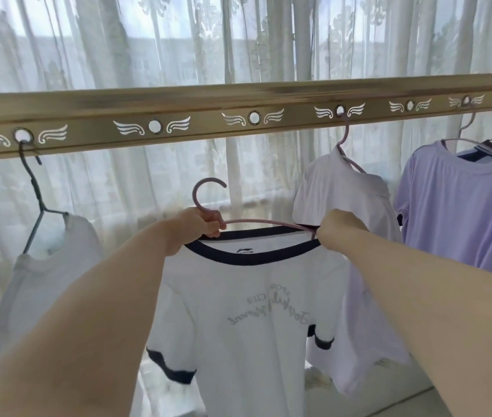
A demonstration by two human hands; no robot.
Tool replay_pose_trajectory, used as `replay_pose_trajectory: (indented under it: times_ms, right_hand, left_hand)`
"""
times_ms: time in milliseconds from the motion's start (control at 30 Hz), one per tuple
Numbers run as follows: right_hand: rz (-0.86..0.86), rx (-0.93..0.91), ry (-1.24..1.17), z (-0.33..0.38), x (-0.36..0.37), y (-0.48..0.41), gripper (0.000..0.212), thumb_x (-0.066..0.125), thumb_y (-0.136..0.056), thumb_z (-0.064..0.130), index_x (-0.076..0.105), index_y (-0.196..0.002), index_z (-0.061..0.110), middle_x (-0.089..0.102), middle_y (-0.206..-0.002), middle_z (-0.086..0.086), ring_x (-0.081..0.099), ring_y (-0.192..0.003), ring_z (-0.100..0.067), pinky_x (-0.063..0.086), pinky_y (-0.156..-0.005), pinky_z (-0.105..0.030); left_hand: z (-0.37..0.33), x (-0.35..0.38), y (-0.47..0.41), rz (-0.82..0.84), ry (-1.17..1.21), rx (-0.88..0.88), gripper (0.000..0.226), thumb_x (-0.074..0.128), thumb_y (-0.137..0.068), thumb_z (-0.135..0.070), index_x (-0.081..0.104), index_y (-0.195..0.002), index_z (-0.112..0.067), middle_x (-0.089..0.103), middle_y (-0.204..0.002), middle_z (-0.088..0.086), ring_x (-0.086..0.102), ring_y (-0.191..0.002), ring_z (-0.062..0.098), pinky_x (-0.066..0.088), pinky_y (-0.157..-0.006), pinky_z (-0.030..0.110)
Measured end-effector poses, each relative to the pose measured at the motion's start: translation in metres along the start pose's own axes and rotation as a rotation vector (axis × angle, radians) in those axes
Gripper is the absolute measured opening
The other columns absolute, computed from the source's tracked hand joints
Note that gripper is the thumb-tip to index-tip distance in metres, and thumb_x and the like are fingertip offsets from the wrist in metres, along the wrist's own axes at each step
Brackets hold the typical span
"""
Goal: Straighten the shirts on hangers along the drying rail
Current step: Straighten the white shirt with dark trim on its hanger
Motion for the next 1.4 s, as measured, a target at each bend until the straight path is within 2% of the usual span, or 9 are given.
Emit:
replay_pose_trajectory:
  times_ms: [133,233,400,600,800,933,1067,1233,1400]
  right_hand:
    - [0.049,0.121,-0.293,-0.002,0.015,-0.01,0.016,0.052,-0.088,0.0,0.05,-0.072,0.003,0.06,-0.084,-0.014,0.064,-0.082,-0.03,0.055,-0.079,-0.032]
    - [0.144,0.267,-0.627,-0.009,0.023,-0.014,0.014,0.045,-0.091,-0.005,0.052,-0.079,-0.001,0.054,-0.084,-0.016,0.057,-0.072,-0.03,0.059,-0.061,-0.027]
    - [0.274,0.16,-0.719,0.017,0.028,-0.007,0.033,0.043,-0.095,0.0,0.05,-0.128,0.003,0.048,-0.076,-0.009,0.05,-0.063,-0.02,0.047,-0.059,-0.03]
    - [0.336,0.145,-0.718,0.044,0.039,0.017,0.011,0.054,-0.096,0.014,0.055,-0.095,0.003,0.054,-0.074,-0.006,0.054,-0.067,-0.018,0.05,-0.077,-0.03]
    - [0.375,0.162,-0.694,0.029,0.048,0.027,0.022,0.048,-0.094,0.002,0.053,-0.072,0.005,0.053,-0.072,-0.008,0.052,-0.065,-0.019,0.047,-0.079,-0.032]
    - [0.344,0.163,-0.695,0.023,0.044,0.025,0.009,0.047,-0.093,0.007,0.055,-0.089,0.004,0.053,-0.084,-0.011,0.051,-0.079,-0.024,0.045,-0.073,-0.032]
    - [0.296,0.144,-0.693,0.022,0.039,0.02,0.014,0.044,-0.097,0.007,0.051,-0.086,0.002,0.042,-0.074,-0.007,0.041,-0.062,-0.017,0.04,-0.069,-0.027]
    - [0.26,0.128,-0.708,0.014,0.038,0.021,0.052,0.054,-0.095,0.016,0.037,-0.141,-0.003,0.045,-0.139,-0.018,0.045,-0.126,-0.033,0.039,-0.1,-0.033]
    - [0.253,0.15,-0.706,0.002,0.037,0.02,0.055,0.062,-0.091,0.019,0.04,-0.137,-0.002,0.051,-0.13,-0.014,0.049,-0.119,-0.03,0.04,-0.087,-0.029]
  left_hand:
    - [0.018,-0.01,-0.001,0.009,0.085,-0.041,0.018,0.052,-0.096,-0.005,0.064,-0.084,-0.011,0.062,-0.083,0.0,0.057,-0.08,0.01,0.036,-0.092,0.023]
    - [0.036,-0.021,0.0,0.02,0.181,-0.041,0.019,0.051,-0.097,-0.004,0.063,-0.083,-0.009,0.061,-0.083,0.002,0.053,-0.09,0.014,0.037,-0.094,0.025]
    - [0.048,-0.028,-0.001,-0.098,0.461,-0.071,0.016,0.053,-0.097,-0.009,0.067,-0.089,-0.008,0.064,-0.086,0.004,0.055,-0.093,0.018,0.044,-0.095,0.031]
    - [0.012,-0.002,-0.002,-0.034,0.435,0.011,0.02,0.063,-0.09,-0.007,0.069,-0.109,-0.005,0.07,-0.101,0.004,0.066,-0.098,0.013,0.043,-0.086,0.025]
    - [-0.004,0.013,0.0,0.058,0.554,0.035,0.011,0.061,-0.092,-0.014,0.07,-0.098,-0.017,0.071,-0.103,-0.004,0.059,-0.114,0.016,0.038,-0.098,0.05]
    - [0.006,0.019,0.004,0.024,0.511,-0.01,0.012,0.064,-0.09,-0.016,0.072,-0.098,-0.019,0.07,-0.095,-0.007,0.055,-0.099,0.014,0.045,-0.089,0.036]
    - [0.003,0.019,0.006,-0.066,0.719,0.008,0.01,0.056,-0.095,-0.011,0.066,-0.097,-0.011,0.065,-0.084,-0.001,0.059,-0.079,0.013,0.054,-0.08,0.033]
    - [0.019,0.008,-0.005,-0.348,0.763,-0.208,0.016,0.042,-0.099,-0.001,0.056,-0.1,-0.009,0.056,-0.075,0.002,0.054,-0.063,0.01,0.055,-0.071,0.037]
    - [0.023,0.021,-0.009,-0.279,0.822,-0.285,0.016,0.051,-0.095,0.003,0.056,-0.096,-0.012,0.06,-0.078,-0.001,0.053,-0.067,0.007,0.053,-0.079,0.036]
Point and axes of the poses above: each hand's wrist, its own y-axis away from the middle knuckle, its own x-axis out of the palm, z = x × y, the point moved 7 cm from there along -y, towards the middle knuckle
